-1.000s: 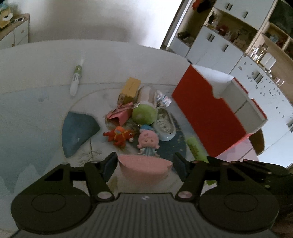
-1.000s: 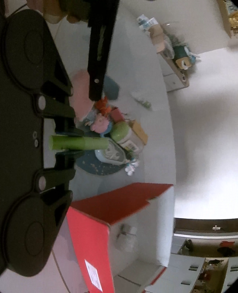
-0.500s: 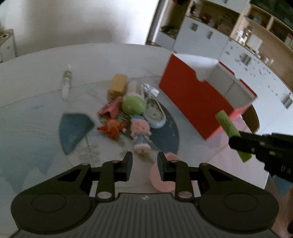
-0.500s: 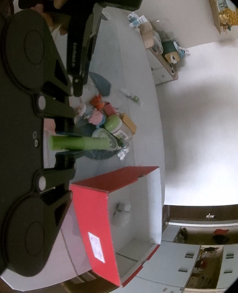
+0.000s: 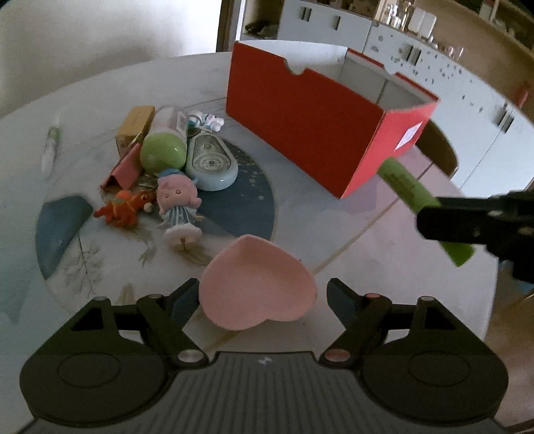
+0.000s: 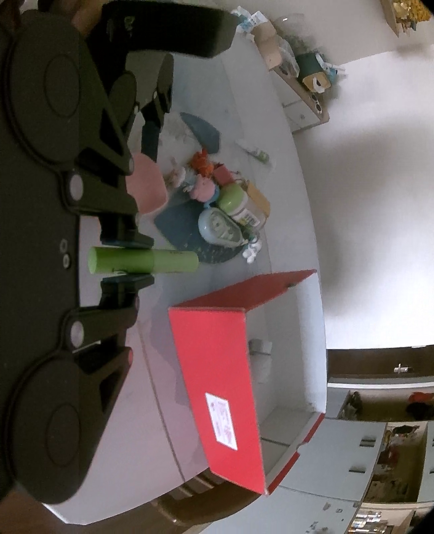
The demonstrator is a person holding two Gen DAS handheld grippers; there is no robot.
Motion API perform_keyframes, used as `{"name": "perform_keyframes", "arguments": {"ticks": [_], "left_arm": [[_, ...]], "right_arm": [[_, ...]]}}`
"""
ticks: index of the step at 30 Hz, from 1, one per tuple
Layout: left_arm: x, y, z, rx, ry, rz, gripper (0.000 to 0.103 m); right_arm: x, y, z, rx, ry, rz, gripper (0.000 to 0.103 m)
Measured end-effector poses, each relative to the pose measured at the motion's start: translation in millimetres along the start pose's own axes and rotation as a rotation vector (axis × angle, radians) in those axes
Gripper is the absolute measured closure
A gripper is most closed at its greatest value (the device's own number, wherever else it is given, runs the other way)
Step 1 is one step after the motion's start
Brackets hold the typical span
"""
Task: Organize rigid objects
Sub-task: 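Lift and carry the heart dish and highlighter with both grippers over the box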
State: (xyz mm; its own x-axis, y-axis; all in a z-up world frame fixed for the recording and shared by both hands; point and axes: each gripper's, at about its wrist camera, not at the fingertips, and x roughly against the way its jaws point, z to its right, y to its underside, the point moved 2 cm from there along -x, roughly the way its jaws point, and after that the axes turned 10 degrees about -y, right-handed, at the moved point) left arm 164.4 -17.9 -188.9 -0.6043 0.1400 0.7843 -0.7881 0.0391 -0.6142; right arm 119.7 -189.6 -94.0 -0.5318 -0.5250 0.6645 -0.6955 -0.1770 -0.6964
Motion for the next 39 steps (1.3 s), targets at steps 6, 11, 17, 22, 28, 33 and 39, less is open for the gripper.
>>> {"name": "perform_keyframes", "arguments": {"ticks": [6,11,17,22,28,33,39], "left_arm": [[-9,3,9,-0.025,-0.033,0.016,0.02],[-12,1,11,-0.023,-0.056,0.032,0.02],[-11,0,14,-0.04,-0.081,0.027,0.025],[-3,-4,13,-0.024,-0.072,0.014,0.025],[29,-32,8,0.041,-0.041,0.064,0.025],[55,-68,16,0.057,-0.028,0.118,0.025],[68,-109,42,0.07,-0.026,0.163,0.025]], "right_arm": [[4,5,7,-0.005,0.011,-0.014,0.088],[3,4,10,-0.001,0.009,-0.022,0.088],[5,-1,11,0.006,0.002,-0.022,0.088],[15,-12,15,0.011,-0.001,0.002,0.088],[32,-38,28,0.029,-0.01,0.064,0.088],[42,-62,53,0.043,-0.031,0.087,0.088],[47,-87,89,0.054,-0.056,0.101,0.088]]}}
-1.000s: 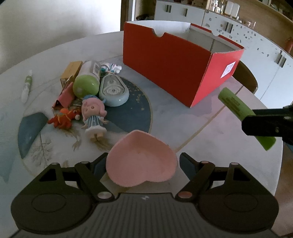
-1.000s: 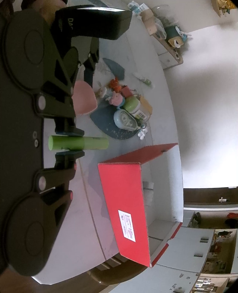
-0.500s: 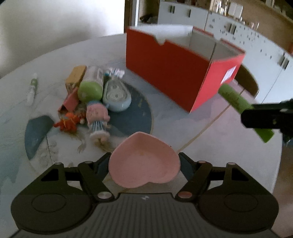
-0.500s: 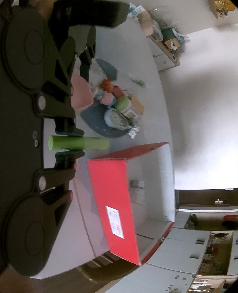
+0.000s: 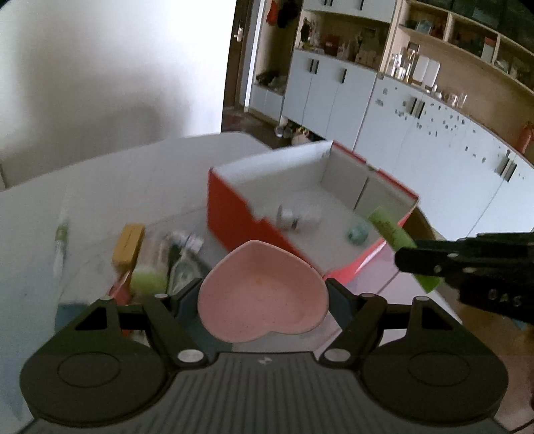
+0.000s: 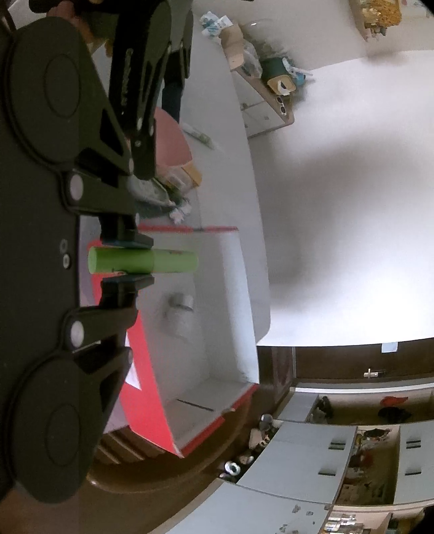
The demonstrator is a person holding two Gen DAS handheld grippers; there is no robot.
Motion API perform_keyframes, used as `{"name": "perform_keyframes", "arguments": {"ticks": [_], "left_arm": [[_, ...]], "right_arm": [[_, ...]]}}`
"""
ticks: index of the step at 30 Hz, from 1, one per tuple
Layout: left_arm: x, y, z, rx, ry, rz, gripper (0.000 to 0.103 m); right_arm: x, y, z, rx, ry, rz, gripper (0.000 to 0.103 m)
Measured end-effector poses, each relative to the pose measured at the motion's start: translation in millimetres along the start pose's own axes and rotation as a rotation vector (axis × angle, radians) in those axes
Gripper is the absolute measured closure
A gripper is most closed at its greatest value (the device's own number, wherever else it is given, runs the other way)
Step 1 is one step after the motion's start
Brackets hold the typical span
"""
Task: Organize rigid objects
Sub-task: 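Lift and carry the heart dish and highlighter with both grippers over the box, then open the right gripper to drop the highlighter into the box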
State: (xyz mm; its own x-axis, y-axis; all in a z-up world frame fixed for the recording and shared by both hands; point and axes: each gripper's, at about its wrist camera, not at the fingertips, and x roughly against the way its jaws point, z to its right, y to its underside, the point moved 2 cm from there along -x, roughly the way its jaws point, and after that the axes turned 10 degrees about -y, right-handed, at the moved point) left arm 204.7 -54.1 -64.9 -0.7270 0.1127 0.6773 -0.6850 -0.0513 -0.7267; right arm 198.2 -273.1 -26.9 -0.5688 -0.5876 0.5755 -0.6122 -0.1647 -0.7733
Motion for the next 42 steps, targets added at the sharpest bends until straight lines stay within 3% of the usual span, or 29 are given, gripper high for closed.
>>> {"name": "perform_keyframes", "arguments": {"ticks": [8,17,28,42], "left_arm": [[-16,-43,50,-0.005,-0.014,0.034,0.025],[-55,-70,96,0.007,-0.05,-0.002,0.025],[-108,-75,123,-0.008,-0.119,-0.115,0.025],[-186,-76,130,-0.013,-0.152,-0.338,0.025]], "right_arm": [[-2,-21,58,0.017,-0.024,-0.003,0.088],[-20,-32,109,0.031,-0.047,-0.045,0.088],[-66,-43,149,0.046,-0.055,-0.118,0.088],[-132,-40,170,0.136,-0.061,-0.306,0.088]]}}
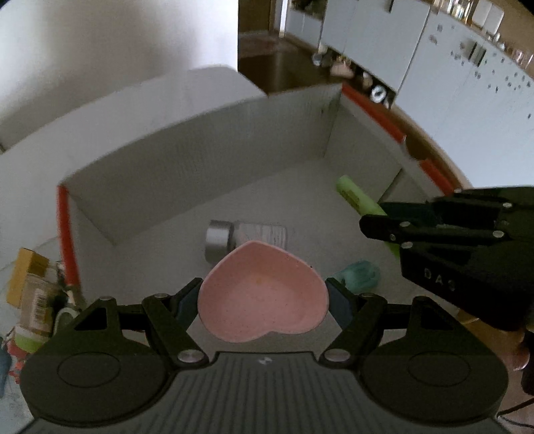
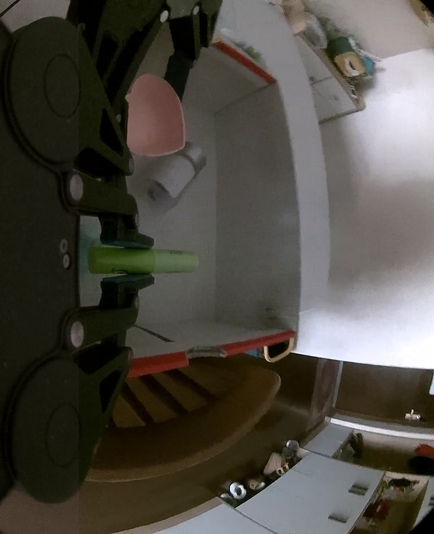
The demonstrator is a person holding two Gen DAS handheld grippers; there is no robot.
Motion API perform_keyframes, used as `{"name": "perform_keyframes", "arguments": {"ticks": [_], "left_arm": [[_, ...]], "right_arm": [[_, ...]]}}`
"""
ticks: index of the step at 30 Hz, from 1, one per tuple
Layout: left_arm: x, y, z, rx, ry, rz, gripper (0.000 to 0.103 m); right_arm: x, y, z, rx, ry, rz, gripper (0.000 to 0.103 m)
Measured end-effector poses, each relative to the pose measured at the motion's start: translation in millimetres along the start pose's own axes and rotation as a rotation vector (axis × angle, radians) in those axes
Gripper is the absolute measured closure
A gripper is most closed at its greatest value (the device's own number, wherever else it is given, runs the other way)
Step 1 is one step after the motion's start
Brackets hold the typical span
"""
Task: Organize rigid objects
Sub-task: 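Open the right gripper to drop the highlighter into the box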
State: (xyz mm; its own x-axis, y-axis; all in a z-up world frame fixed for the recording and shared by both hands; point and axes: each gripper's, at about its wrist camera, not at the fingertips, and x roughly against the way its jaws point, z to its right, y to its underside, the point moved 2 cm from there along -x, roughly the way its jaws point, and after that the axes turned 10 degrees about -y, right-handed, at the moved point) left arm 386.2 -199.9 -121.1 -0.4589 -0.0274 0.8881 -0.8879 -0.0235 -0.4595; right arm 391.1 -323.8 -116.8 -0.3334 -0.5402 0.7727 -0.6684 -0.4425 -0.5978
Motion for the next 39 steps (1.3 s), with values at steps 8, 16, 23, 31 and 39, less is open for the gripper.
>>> {"name": "perform_keyframes", "arguments": {"ticks": [8,16,23,31,39], "left_arm": [[-25,-7,11,-0.066,-0.048,-0.103,0.025],[-38,-9,15,-0.115,-0.064,-0.214,0.025],[-44,-11,18,-0.124,-0.064,-0.285,0.026],[-30,-7,17,-0.125,-0.056,-0.238,0.026],[-4,14,2,-0.1,-0.054,-0.13,0.025]], "right_arm": [[-15,0,-1,0.071,-0.001,-0.088,0.088],[-19,-1,1,0.077,-0.005,-0.117,0.086],[-21,-1,2,0.068,-0.003,-0.126,0.082],[-12,-6,5,0.022,-0.017,-0.102,0.073],[8,-8,-4,0.007,-0.014,-0.044,0.053]]}}
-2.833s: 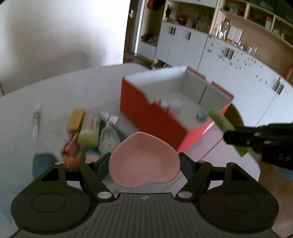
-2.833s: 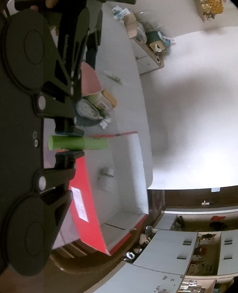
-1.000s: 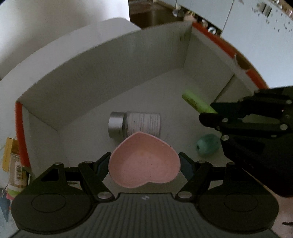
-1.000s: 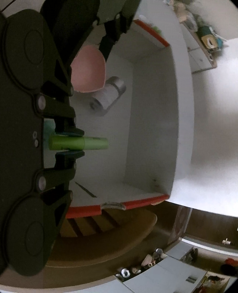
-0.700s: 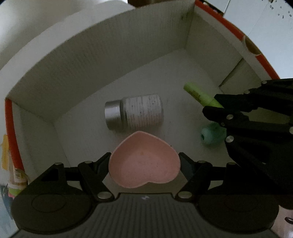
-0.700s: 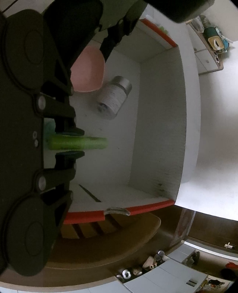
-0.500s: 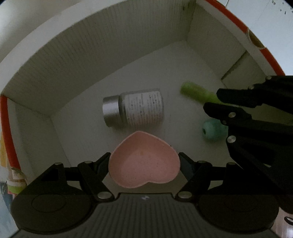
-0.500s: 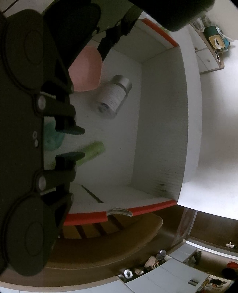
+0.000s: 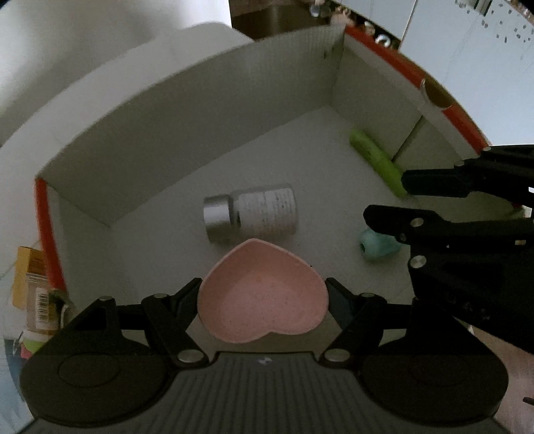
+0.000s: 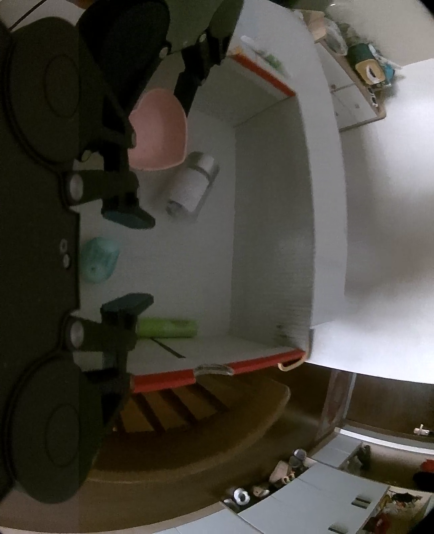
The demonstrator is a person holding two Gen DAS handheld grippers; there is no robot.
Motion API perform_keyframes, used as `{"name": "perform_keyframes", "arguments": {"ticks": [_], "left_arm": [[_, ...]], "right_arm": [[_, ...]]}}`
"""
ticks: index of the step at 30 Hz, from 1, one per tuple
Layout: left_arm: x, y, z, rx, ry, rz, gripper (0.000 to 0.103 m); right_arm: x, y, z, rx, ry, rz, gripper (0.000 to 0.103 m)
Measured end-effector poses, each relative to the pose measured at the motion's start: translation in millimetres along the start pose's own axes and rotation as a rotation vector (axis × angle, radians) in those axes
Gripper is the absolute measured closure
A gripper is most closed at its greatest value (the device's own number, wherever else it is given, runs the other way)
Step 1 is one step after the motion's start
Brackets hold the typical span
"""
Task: Organize rigid objects
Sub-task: 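Open the right gripper to drop the highlighter into the box, then lower the heart dish into the box and open the left gripper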
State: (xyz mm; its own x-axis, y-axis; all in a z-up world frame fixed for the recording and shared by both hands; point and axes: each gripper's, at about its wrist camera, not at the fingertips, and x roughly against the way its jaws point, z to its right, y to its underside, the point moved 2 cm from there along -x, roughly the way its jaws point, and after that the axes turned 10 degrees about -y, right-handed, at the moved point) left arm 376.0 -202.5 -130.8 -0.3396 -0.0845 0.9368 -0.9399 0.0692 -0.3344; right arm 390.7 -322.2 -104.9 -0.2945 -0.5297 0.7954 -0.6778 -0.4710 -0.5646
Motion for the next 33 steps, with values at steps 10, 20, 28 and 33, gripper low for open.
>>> {"name": "perform_keyframes", "arguments": {"ticks": [10,20,28,33], "left_arm": [[35,7,-23,0.077,0.045,0.106,0.026],[74,20,-31,0.116,0.083,0.24,0.025],[100,42,-49,0.166,0.138,0.311,0.025],[115,56,-62,0.17,0.144,0.362,0.025]], "right_arm": [[38,-1,-17,-0.01,-0.014,0.089,0.045],[76,6,-44,-0.032,-0.024,0.186,0.037],[99,18,-65,-0.075,-0.028,0.269,0.028],[106,27,-84,-0.094,-0.029,0.315,0.021]]}}
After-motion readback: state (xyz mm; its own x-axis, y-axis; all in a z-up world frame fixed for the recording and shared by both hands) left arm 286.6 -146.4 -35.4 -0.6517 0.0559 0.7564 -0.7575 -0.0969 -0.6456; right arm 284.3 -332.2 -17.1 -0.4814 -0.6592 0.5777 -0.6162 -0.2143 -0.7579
